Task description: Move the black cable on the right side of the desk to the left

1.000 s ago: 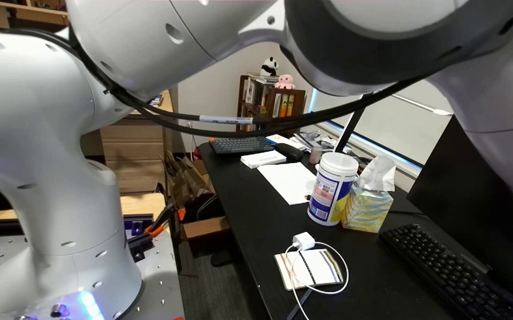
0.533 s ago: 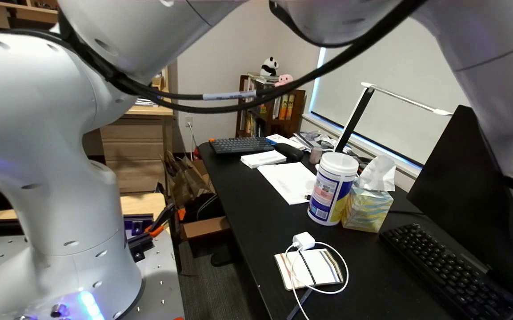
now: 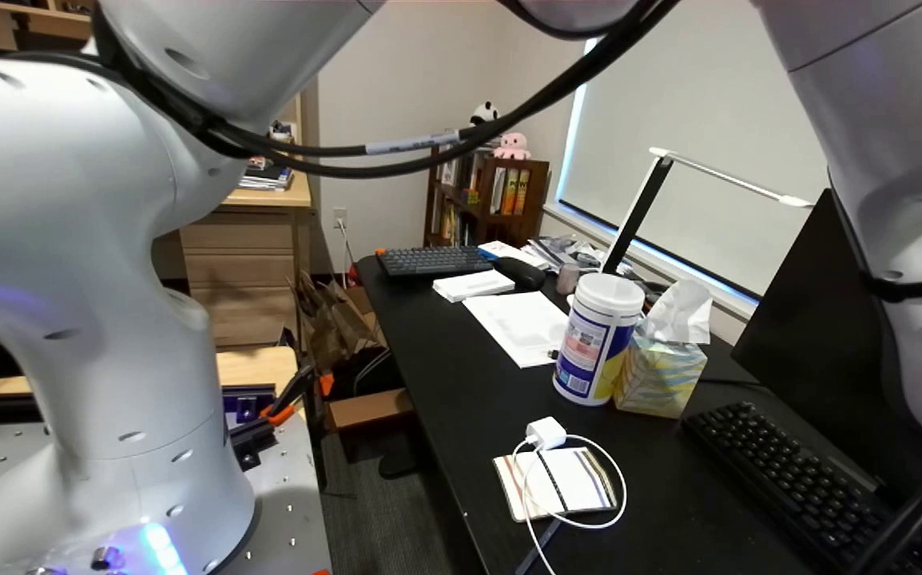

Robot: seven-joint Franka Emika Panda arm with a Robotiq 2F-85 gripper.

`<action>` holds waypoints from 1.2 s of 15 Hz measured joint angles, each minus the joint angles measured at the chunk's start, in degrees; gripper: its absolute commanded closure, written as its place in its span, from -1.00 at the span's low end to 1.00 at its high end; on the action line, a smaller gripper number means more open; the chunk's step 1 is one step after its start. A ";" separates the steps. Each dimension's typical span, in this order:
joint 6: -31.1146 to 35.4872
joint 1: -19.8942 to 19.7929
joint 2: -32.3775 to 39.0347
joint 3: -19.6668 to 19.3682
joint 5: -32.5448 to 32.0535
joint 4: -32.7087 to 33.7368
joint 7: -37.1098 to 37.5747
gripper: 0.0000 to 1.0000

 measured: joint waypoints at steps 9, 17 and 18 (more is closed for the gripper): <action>0.29 4.51 -0.19 -0.86 -2.91 -2.03 0.61 0.92; 14.17 12.46 -8.36 1.36 -6.26 -20.84 -1.51 0.90; 14.22 12.43 -9.22 1.40 -6.26 -21.71 -1.76 0.90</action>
